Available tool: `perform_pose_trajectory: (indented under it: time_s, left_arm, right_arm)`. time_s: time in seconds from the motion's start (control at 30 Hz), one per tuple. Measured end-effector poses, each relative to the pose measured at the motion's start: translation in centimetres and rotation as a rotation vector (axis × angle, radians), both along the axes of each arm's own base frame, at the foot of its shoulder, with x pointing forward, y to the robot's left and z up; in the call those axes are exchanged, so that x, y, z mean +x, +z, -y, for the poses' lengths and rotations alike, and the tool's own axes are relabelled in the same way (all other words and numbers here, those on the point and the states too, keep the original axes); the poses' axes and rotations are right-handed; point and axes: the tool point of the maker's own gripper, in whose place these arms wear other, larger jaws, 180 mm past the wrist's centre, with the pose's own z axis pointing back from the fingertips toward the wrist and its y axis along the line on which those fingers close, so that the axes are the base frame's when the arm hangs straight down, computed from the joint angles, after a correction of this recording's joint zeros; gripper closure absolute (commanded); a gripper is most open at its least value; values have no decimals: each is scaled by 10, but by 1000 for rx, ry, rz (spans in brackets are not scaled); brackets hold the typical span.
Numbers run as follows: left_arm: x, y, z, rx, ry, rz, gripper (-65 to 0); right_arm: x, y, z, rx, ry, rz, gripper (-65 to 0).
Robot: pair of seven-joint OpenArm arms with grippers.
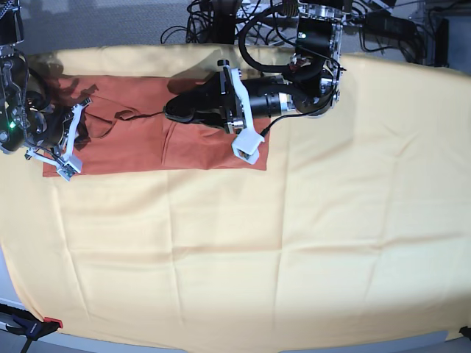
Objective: Fold the T-shirt properly
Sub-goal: 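Lay the carried end onto the strip's middle and open the left gripper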
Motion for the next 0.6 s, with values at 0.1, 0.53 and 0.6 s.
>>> perform_pose_trajectory:
  time_s: [0.1,0.53,0.6]
  left_arm:
    - [15,9,-17,-7,70,31,0]
    - [58,-36,-80,265,345,44,0]
    - [49,-45,-69,303,305,36,0]
  right_arm:
    - [0,0,0,0,0,0,0]
    - [0,0,0,-1,0,0,0]
    - [0,0,0,-1,0,0,0]
